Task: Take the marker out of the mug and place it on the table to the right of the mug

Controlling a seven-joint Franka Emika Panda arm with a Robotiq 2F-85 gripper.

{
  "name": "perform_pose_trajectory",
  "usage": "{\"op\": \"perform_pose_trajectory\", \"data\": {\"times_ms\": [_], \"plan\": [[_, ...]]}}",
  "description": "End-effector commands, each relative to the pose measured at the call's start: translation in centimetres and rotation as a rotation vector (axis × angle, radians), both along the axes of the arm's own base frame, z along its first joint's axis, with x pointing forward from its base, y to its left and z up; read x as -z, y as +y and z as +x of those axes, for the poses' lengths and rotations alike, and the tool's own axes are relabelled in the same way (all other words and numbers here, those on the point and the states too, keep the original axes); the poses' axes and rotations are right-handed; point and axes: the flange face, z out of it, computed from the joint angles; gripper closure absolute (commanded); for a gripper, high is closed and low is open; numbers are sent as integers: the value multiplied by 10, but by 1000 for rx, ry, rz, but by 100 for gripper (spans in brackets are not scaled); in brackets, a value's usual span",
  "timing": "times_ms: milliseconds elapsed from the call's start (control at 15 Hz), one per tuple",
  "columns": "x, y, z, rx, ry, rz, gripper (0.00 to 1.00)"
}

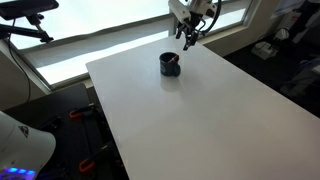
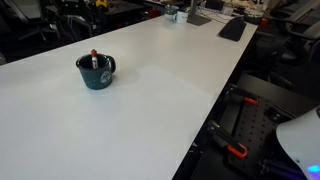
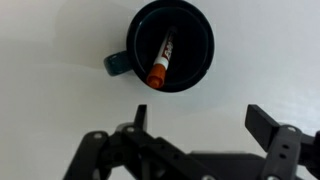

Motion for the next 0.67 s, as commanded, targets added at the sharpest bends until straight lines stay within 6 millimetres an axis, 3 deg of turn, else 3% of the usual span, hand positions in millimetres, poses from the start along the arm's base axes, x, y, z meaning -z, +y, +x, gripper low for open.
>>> {"op": "perform_pose_trajectory", "data": {"times_ms": [0, 600], "plan": [[-10, 3, 0, -75, 17, 60, 0], [13, -16, -3, -16, 93, -7, 0]]}}
